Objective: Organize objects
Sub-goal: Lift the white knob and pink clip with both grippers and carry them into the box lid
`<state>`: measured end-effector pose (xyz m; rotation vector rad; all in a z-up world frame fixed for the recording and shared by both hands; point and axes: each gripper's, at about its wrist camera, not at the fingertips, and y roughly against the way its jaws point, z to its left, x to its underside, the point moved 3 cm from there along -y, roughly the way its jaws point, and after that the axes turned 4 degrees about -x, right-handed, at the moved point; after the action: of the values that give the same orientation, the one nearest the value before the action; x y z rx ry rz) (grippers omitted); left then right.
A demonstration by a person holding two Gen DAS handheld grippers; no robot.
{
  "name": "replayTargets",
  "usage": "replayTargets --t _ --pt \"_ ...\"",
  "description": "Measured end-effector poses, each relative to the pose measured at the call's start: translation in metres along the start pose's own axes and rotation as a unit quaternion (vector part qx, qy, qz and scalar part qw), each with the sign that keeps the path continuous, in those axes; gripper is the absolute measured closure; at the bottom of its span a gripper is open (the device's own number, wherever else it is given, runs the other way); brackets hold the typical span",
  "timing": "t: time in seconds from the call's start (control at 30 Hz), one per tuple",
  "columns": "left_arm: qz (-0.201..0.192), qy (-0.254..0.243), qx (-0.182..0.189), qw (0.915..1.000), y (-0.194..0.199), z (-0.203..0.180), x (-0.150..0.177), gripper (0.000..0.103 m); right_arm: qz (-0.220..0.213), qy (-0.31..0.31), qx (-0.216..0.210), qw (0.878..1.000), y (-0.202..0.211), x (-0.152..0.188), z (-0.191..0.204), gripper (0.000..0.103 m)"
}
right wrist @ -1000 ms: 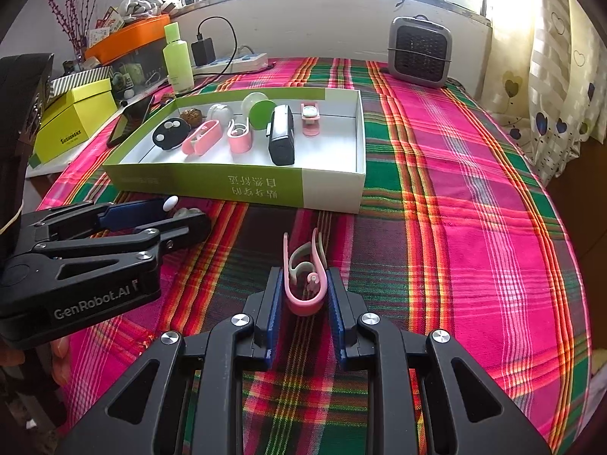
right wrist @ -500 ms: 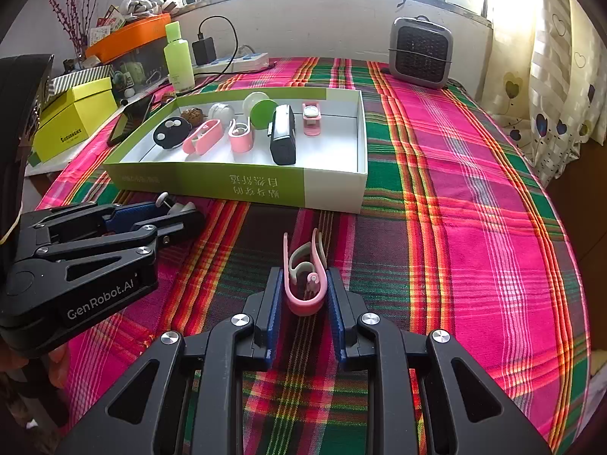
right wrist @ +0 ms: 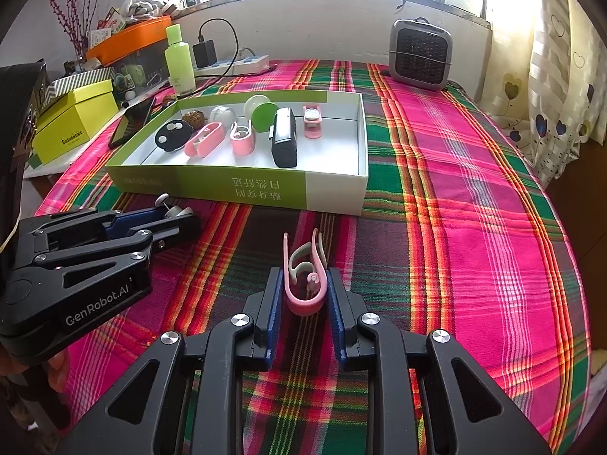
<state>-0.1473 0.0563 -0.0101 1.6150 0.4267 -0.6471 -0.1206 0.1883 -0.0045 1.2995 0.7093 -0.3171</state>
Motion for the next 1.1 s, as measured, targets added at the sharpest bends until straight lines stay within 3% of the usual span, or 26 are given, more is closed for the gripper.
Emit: replayTargets --t 1.1 --pt "-0.04 0.008 -0.002 0.9992 0.036 0.015 -0.006 0.082 -0.03 0.026 -0.014 0.999 0.018 -0.02 0.026 0.08"
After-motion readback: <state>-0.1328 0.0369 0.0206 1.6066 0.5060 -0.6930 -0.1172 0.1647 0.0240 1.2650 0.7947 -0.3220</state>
